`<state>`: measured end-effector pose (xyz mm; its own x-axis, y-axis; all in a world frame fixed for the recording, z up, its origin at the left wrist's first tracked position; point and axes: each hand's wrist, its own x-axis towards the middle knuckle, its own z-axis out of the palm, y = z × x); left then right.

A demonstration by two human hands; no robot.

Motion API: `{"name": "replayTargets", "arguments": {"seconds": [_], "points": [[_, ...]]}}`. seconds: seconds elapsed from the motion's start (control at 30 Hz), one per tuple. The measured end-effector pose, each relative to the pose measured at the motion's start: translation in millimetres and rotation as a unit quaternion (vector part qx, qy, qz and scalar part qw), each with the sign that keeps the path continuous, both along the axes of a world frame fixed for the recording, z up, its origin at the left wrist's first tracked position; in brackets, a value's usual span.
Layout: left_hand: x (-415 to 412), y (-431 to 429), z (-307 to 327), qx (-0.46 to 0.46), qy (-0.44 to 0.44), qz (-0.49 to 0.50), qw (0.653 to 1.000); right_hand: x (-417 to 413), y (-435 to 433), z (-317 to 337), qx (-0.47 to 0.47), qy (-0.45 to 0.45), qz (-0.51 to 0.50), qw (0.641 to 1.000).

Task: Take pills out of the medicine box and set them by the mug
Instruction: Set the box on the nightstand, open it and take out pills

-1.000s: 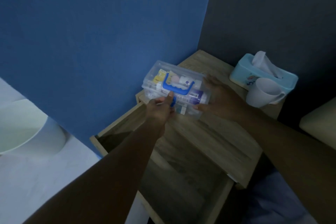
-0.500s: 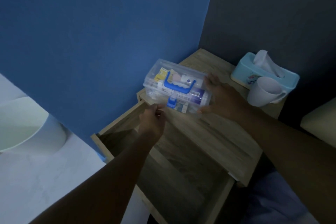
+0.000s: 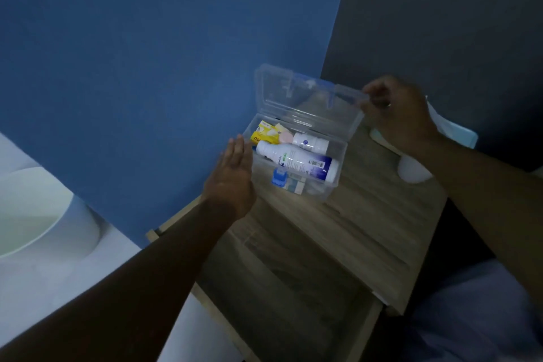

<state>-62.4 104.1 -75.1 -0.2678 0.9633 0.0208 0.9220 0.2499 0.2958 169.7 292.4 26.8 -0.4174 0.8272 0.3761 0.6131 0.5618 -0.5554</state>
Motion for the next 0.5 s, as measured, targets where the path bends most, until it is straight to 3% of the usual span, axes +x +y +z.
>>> {"name": "replayTargets", "arguments": {"seconds": [0.1,0.27,0.43,0.5], "points": [[2.5,5.5,-5.3,-0.029,0.027,0.001,0.999,-11.9,14.9,-12.8,-0.024,0.042,-0.077,0.996],[0.3,12.3,-12.7,-0.043,0.057,0.004,0.997,-33.0,14.4,-43.1,-0.204,0.103,-0.104,0.968],[3.2,9.5,-18.2,-0.025,0.068,0.004,0.997,-38.4,11.5,-64.8,-0.242,0.057,-0.146,0.957],[1.4,9.5,-20.2,-0.022,0.062,0.002,0.998,-45.2,2.8,-63.6,-0.209,0.04,-0.163,0.963]]}}
